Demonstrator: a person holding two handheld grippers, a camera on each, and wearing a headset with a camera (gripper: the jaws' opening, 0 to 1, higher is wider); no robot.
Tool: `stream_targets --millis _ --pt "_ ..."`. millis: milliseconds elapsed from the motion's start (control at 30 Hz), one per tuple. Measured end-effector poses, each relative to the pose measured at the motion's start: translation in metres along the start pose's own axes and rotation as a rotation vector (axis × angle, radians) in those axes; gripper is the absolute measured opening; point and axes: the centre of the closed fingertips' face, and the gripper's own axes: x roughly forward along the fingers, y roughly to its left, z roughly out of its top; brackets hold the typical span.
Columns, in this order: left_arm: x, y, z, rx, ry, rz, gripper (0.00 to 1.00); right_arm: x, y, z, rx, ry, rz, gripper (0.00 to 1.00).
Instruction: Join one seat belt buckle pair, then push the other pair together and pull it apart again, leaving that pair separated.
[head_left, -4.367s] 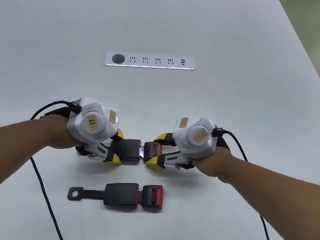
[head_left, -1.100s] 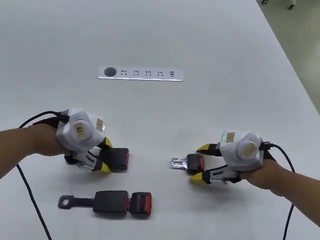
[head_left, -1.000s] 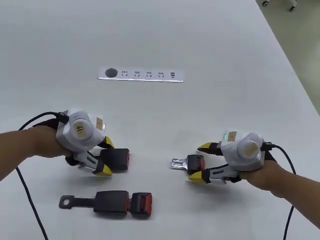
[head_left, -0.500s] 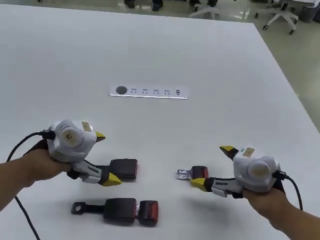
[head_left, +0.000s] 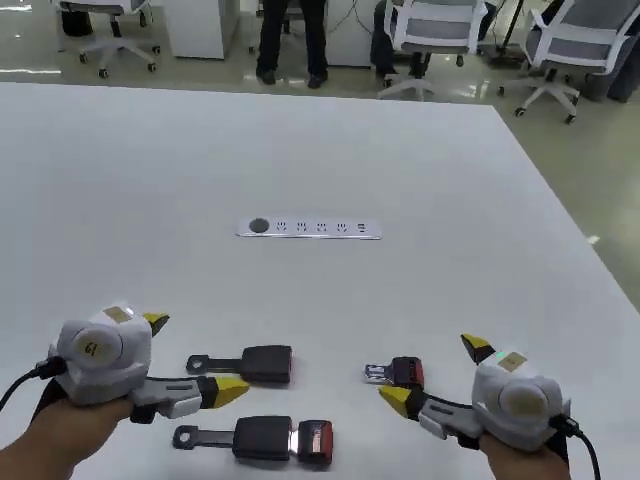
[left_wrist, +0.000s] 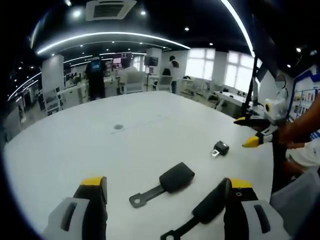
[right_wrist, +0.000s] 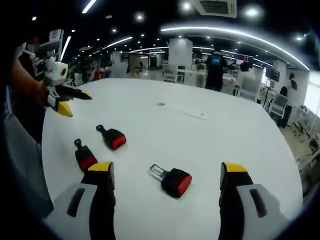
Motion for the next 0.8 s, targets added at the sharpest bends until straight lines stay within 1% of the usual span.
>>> stream_targets --millis 33,67,100,133,167,200,233,267,333,367,400,433,467,500,533,567,600,633,667,700,733,800 --pt "-0.007 -0.005 0.005 0.026 -0.053 0.006 1.0 -0.003 0.006 -0.003 0.012 0.01 0.009 0.85" --pt "-0.011 -0.008 0.001 0.031 -0.042 0.004 1.0 -0.003 0.006 -0.004 0.004 0.009 0.003 0.86" --pt "-0.017 -0.007 -0.007 0.011 -0.008 0.001 1.0 -0.006 0.011 -0.004 0.002 0.004 0.002 0.88" --pt "-0.022 -0.008 -0.013 0.004 0.013 0.004 1.0 -0.009 0.016 -0.003 0.005 -0.001 0.003 0.88" --pt "-0.026 -0.013 -0.013 0.018 -0.001 0.01 1.0 -0.011 0.021 -0.002 0.004 -0.008 0.001 0.89" --pt "-0.033 -0.015 -0.013 0.016 -0.026 0.012 1.0 -0.015 0.025 0.001 -0.002 -0.014 -0.001 0.89" --pt "-0.037 -0.014 -0.014 -0.018 -0.033 0.009 1.0 -0.016 0.028 0.002 -0.003 -0.019 -0.003 0.91" --pt "-0.042 -0.013 -0.017 -0.017 -0.027 0.018 1.0 -0.016 0.029 0.001 0.004 -0.024 -0.007 0.92" --pt "-0.053 -0.01 -0.021 -0.019 -0.034 0.037 1.0 -0.021 0.032 0.004 -0.001 -0.036 -0.022 0.93" --pt "-0.057 -0.014 -0.022 -0.025 -0.041 0.038 1.0 -0.022 0.035 0.003 0.002 -0.037 -0.02 0.93" --pt "-0.061 -0.015 -0.024 -0.024 -0.044 0.039 1.0 -0.023 0.039 0.004 -0.006 -0.038 -0.01 0.94" --pt "-0.067 -0.01 -0.028 -0.02 -0.043 0.043 1.0 -0.025 0.042 0.003 -0.024 -0.036 -0.007 0.95" --pt "-0.071 -0.008 -0.03 -0.026 -0.042 0.046 1.0 -0.028 0.043 0.004 -0.029 -0.039 -0.012 0.96" --pt "-0.075 -0.005 -0.033 -0.047 -0.052 0.051 1.0 -0.03 0.044 0.006 -0.021 -0.052 -0.017 0.96" --pt "-0.079 -0.004 -0.033 -0.047 -0.061 0.056 1.0 -0.031 0.044 0.008 -0.008 -0.061 -0.018 0.97" --pt "-0.081 -0.007 -0.032 -0.045 -0.065 0.06 1.0 -0.032 0.045 0.008 -0.009 -0.06 -0.02 0.98" --pt "-0.084 -0.007 -0.033 -0.044 -0.063 0.064 1.0 -0.032 0.045 0.006 -0.012 -0.061 -0.024 0.99" --pt "-0.089 -0.008 -0.036 -0.033 -0.059 0.066 1.0 -0.034 0.047 0.005 -0.009 -0.068 -0.017 0.99" --pt "-0.093 -0.009 -0.036 -0.024 -0.073 0.064 1.0 -0.037 0.051 0.005 -0.006 -0.069 -0.006 0.98" --pt "-0.095 -0.009 -0.035 -0.021 -0.082 0.064 1.0 -0.038 0.053 0.004 -0.01 -0.067 -0.006 0.99" --pt "-0.101 -0.005 -0.037 -0.029 -0.091 0.069 1.0 -0.042 0.055 -0.001 -0.034 -0.06 -0.001 0.99" --pt "-0.105 -0.006 -0.044 -0.041 -0.076 0.077 1.0 -0.045 0.055 -0.01 -0.025 -0.041 0.004 0.99"
